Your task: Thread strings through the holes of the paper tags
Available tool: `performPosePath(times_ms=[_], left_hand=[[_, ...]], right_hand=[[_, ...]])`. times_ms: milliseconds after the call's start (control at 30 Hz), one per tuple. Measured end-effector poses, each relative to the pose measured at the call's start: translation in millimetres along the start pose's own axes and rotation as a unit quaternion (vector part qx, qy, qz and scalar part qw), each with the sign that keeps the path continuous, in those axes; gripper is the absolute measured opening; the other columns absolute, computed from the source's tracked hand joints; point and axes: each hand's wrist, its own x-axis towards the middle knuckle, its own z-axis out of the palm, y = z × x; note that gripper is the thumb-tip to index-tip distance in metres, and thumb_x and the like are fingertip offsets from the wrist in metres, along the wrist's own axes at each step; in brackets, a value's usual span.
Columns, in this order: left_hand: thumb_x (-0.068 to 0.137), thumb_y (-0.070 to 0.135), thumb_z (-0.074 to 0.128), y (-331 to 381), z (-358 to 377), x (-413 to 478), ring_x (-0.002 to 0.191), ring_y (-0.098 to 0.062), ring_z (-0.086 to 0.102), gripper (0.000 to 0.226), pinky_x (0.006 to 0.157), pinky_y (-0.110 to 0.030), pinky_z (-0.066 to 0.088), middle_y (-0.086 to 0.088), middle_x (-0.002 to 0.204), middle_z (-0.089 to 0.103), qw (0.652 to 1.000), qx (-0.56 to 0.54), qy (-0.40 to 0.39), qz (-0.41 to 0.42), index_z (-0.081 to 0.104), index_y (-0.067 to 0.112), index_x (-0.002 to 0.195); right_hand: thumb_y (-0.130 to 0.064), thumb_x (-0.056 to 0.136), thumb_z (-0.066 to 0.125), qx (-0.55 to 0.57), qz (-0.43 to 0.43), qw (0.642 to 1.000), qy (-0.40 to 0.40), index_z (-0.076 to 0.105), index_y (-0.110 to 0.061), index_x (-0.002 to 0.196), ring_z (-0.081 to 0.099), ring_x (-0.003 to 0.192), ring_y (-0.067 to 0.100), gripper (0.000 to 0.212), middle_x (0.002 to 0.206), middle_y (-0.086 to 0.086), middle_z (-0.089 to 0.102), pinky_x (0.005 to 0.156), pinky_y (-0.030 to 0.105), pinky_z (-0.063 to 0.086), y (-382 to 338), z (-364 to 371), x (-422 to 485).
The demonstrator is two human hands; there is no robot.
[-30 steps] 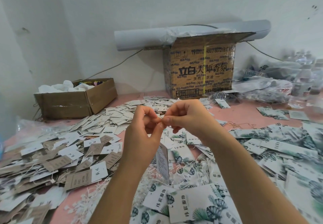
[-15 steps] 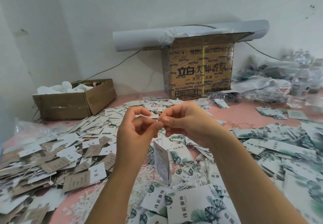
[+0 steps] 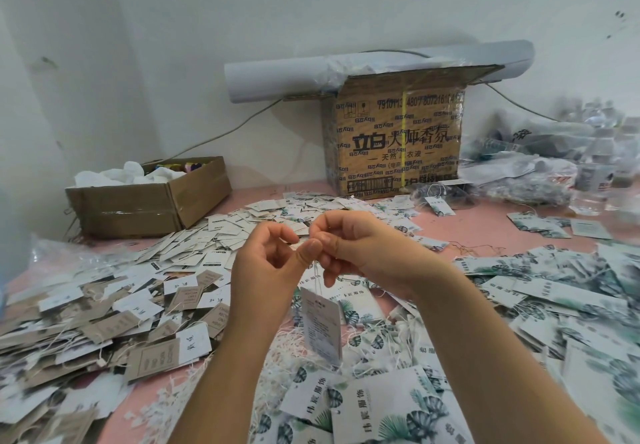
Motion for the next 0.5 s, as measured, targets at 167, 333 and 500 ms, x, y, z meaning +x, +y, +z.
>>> performPosePath(times_ms=[167,333,500], left_hand=[[0.049,0.097,0.035,-5.3,-2.1,-0.6,0.065,0.005,0.052,0.077,0.057,-0.006,0.039,0.020,0.076,0.063,0.992,0.073,-0.100,-0.012,0.059,0.031,0.081],[0.044,0.096,0.040,-13.5,-13.6,-2.8,0.094,-0.001,0.057,0.075,0.067,-0.014,0.045,0.017,0.099,0.064,0.958,0.105,-0.248,-0.102,0.064,0.041,0.090],[0.065,0.050,0.068,-8.6,-13.0,-4.3,0.080,-0.011,0.068,0.033,0.078,-0.036,0.056,0.007,0.089,0.072,0.948,0.113,-0.263,-0.143,0.068,0.027,0.089]], right_hand=[[0.000,0.096,0.040,0.004,-0.039,0.998,0.046,0.047,-0.008,0.077,0.048,0.052,0.012,0.022,0.061,0.001,0.048,0.058,0.022,0.049,-5.2,4.9,0.3],[0.002,0.093,0.041,0.073,-0.075,0.989,0.102,0.049,-0.006,0.077,0.050,0.052,0.011,0.020,0.057,-0.003,0.051,0.058,0.023,0.050,-12.0,-5.0,-1.8],[0.003,0.094,0.040,0.102,-0.083,0.979,0.155,0.049,-0.005,0.075,0.050,0.052,0.012,0.023,0.057,-0.001,0.052,0.058,0.023,0.050,-12.8,-12.5,-2.2]])
